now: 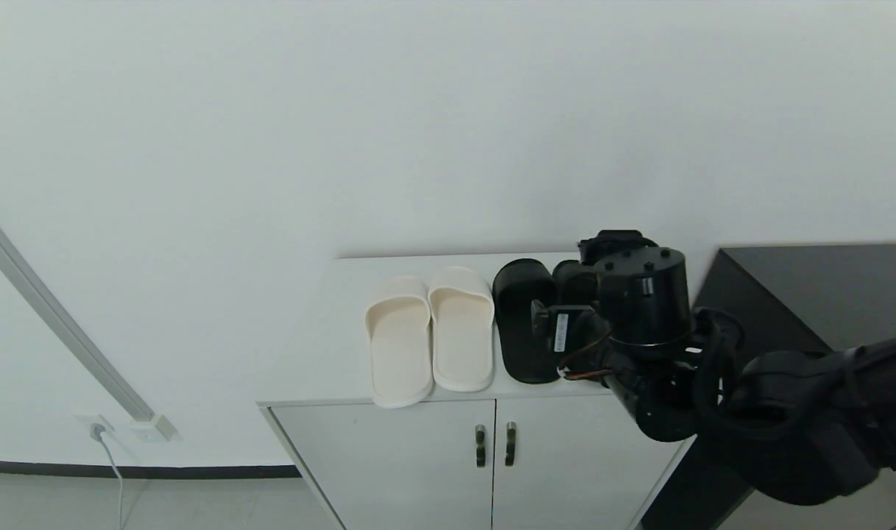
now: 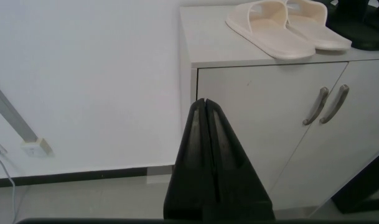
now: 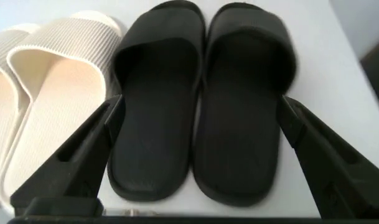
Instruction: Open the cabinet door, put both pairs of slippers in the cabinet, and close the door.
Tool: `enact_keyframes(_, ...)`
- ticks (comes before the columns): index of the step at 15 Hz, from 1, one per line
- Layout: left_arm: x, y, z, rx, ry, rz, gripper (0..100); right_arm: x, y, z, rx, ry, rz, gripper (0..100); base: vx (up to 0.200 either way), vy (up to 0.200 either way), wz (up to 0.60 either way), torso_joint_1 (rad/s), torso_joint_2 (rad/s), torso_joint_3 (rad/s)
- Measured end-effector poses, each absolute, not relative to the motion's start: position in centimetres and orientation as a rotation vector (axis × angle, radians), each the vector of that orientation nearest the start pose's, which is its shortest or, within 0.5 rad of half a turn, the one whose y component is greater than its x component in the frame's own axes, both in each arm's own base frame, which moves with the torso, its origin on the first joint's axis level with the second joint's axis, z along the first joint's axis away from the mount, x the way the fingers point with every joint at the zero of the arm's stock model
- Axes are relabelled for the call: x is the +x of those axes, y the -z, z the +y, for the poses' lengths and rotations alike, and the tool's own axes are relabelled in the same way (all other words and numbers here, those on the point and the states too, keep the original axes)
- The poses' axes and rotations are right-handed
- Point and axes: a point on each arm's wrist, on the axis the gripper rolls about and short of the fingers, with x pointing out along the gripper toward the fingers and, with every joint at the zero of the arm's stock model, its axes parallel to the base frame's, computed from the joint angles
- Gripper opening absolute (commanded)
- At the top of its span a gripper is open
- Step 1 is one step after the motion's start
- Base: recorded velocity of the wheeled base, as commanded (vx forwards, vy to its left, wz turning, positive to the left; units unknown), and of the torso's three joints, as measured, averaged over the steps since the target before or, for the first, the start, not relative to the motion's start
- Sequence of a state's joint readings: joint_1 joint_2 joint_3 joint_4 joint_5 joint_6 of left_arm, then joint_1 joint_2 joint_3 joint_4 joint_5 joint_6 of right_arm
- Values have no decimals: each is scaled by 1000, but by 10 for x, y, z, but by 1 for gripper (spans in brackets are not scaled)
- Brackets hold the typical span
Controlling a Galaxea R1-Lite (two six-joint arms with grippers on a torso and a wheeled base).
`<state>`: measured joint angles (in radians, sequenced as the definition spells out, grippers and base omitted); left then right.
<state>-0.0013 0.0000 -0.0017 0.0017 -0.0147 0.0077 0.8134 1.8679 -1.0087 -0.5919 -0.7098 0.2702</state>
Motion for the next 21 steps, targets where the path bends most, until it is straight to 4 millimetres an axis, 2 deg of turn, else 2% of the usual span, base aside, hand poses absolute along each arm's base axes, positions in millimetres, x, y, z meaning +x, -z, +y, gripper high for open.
enact_keyframes(3,-23,-76,0,7,16,0,0,276,-158,261,73,-50,211,100,0,0,0,0,0,0)
enact_keyframes(7,-23,-76,0,6,16,0,0,304,-142,262,28,-5,217,100,0,0,0,0,0,0)
enact_keyframes(11,-23,-76,0,6,15,0,0,334,-141,258,8,38,193,100,0,0,0,0,0,0)
enact_keyframes(17,-23,-76,0,6,15,0,0,365,-137,259,19,73,165,100,0,0,0,0,0,0)
enact_keyframes(18,-23,-76,0,6,15,0,0,368,-136,260,21,74,164,0,0,0,0,0,0,0)
enact_keyframes(21,-23,-76,0,6,15,0,0,374,-133,260,23,82,161,0,0,0,0,0,0,0)
